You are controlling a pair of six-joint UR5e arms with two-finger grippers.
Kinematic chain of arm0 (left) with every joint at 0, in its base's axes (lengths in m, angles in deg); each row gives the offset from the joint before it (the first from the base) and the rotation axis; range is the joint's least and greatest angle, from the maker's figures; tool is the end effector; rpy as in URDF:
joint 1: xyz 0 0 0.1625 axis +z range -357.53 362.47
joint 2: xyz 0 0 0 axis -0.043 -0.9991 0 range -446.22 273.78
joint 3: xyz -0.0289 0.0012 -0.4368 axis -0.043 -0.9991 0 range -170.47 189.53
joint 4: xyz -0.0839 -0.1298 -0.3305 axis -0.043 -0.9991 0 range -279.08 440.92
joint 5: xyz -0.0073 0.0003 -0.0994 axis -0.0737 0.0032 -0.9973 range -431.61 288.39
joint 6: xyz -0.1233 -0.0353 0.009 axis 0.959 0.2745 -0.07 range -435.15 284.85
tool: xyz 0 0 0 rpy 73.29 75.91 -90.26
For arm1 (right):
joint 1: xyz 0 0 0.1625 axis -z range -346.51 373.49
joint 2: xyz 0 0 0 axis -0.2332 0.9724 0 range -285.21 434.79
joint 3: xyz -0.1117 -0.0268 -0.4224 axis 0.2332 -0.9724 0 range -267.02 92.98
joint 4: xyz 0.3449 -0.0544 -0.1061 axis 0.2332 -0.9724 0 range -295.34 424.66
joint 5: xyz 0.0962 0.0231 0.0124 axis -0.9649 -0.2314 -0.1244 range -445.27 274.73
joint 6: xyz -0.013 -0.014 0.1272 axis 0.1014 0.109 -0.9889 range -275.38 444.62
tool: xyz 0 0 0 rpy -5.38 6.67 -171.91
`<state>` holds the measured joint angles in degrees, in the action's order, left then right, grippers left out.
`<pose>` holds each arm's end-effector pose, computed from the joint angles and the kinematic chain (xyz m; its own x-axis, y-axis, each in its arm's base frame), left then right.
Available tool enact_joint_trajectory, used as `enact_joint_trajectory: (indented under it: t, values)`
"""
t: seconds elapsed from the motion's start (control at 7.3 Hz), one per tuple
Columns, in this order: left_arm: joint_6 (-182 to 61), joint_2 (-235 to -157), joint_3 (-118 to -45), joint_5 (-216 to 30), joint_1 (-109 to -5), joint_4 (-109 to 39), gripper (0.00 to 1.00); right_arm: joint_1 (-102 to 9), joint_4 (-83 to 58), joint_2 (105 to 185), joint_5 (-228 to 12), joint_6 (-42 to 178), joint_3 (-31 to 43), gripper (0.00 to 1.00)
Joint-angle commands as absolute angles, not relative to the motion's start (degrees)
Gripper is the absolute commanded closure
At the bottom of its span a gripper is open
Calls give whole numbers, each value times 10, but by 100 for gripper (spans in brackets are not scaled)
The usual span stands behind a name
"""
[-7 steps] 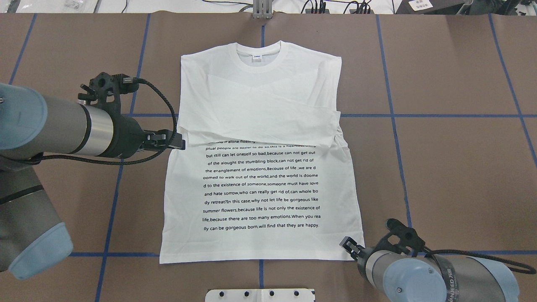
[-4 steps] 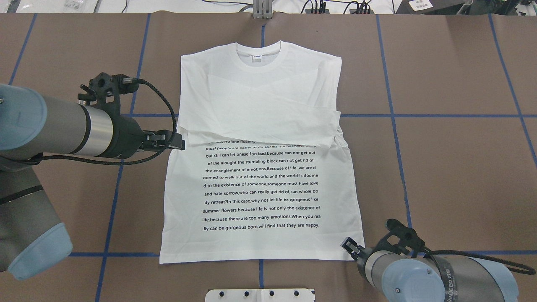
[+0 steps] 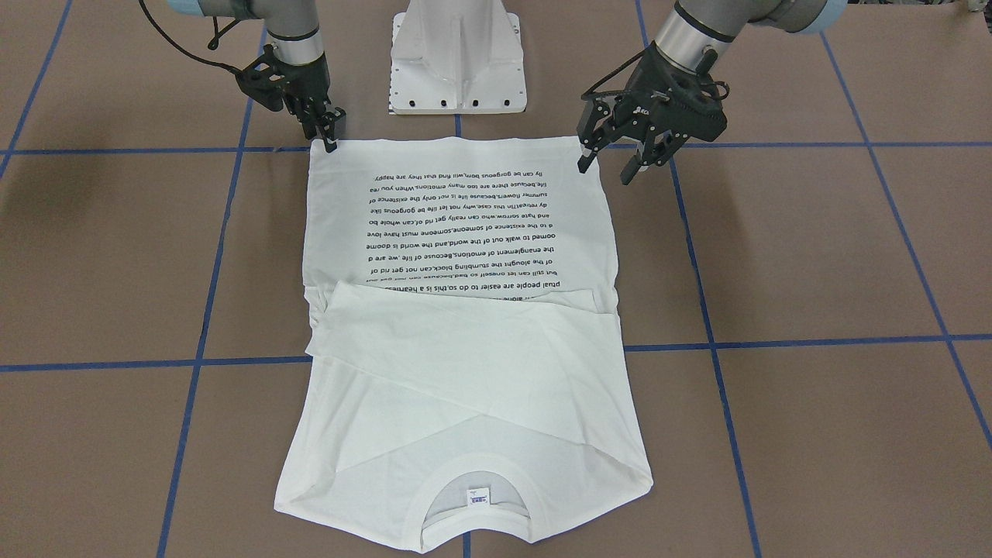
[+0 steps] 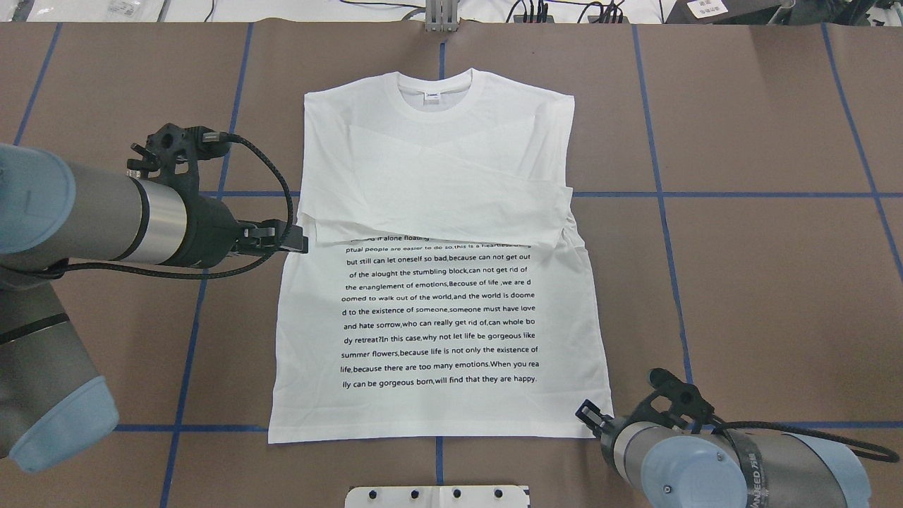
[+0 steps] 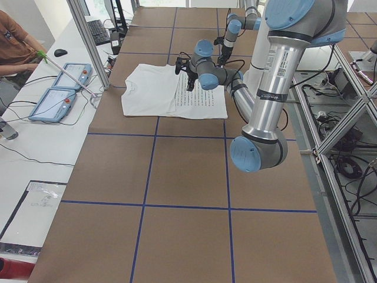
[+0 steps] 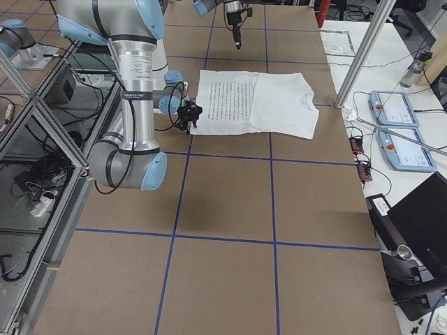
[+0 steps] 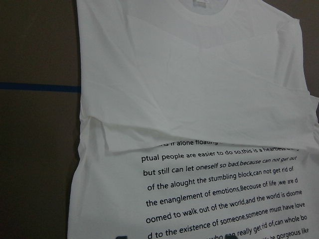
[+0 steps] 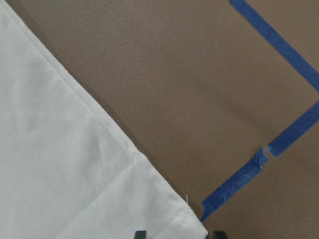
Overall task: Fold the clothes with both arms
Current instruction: 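Lower the left gripper to a hem corner while the right reaches the other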
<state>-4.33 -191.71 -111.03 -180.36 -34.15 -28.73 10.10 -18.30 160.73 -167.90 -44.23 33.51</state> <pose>0.3502 -0.3749 0.2991 0.4203 0.0754 -0.9042 0.2027 0.9635 0.1746 -0.4603 -0.1773 0.4354 0.4909 0.6523 0.5775 -0.5800 0.7394 -0.3420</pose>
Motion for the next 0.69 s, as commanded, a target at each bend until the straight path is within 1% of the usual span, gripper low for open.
enact_joint_trajectory:
  t: [0.0, 0.41, 0.55]
  values:
    - [-43, -1917, -1111, -1803, -341, -287, 28, 100, -183, 1607, -1680, -442, 337, 100]
    - [-24, -1916, -1112, -1806, -337, -286, 28, 97, -183, 1609, -1680, -442, 342, 100]
    - [15, -1910, -1109, -1806, -322, -275, 28, 94, -184, 1611, -1680, -442, 355, 100]
